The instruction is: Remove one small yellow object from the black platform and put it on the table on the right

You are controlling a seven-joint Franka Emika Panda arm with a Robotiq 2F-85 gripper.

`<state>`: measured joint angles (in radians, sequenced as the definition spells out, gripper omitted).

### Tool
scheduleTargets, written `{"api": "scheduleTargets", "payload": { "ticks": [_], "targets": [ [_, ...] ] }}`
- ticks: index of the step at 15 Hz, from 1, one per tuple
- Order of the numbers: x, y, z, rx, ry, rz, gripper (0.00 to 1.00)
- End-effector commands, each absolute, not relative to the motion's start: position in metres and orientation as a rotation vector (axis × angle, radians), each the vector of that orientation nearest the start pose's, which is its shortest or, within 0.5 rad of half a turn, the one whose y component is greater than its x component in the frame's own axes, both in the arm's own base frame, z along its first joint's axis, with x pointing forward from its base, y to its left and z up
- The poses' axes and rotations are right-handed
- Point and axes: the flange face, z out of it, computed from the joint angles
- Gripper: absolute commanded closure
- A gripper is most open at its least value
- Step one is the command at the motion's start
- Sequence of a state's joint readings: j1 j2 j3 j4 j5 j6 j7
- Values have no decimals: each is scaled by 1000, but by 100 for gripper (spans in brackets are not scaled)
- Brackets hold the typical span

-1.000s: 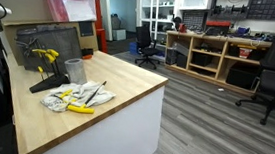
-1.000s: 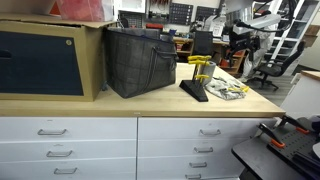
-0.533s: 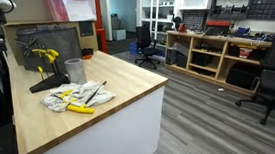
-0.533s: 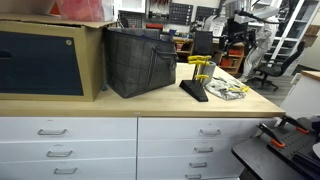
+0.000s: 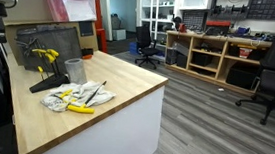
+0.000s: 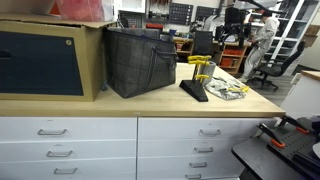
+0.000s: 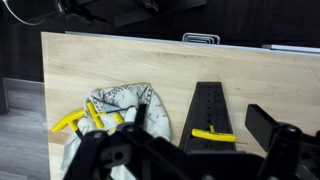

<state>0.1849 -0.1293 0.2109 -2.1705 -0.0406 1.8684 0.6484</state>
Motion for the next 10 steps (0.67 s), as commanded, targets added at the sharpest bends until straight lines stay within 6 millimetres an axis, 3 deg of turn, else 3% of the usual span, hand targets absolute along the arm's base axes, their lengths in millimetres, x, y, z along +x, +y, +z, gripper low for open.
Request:
{"api": "scheduleTargets", "payload": {
  "ticks": [1, 10],
  "targets": [
    [459, 185, 455, -3215, 351, 197, 0],
    [473, 172, 483, -3187, 359, 126, 0]
  ]
}}
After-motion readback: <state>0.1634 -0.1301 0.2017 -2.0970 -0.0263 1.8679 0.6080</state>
